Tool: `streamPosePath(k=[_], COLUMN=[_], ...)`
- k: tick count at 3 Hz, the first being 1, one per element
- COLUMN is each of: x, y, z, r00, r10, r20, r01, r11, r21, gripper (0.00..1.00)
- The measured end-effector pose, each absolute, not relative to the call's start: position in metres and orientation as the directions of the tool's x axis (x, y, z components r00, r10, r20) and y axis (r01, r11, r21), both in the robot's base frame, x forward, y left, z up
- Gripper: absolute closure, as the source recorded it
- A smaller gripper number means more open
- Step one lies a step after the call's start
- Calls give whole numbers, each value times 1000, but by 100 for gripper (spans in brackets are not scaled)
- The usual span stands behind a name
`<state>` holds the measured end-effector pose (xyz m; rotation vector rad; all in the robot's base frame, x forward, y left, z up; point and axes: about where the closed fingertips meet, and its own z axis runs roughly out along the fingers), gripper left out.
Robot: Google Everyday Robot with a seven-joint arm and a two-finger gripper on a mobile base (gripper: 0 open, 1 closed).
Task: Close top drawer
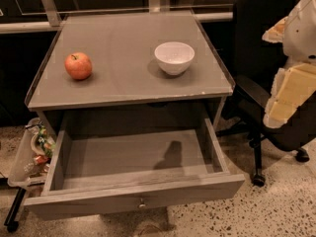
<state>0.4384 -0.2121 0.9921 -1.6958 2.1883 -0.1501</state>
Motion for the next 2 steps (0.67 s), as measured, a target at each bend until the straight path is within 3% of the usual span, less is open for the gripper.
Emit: streamPosePath(k=[1, 2], x=[438, 438], y=[-212, -212], z=[992, 992], r00=[-210, -210], r10=[-953, -953], r20=[-221, -221], r01=[-913, -913], r11=[271, 271], r21=[-303, -303], gripper=[0, 18])
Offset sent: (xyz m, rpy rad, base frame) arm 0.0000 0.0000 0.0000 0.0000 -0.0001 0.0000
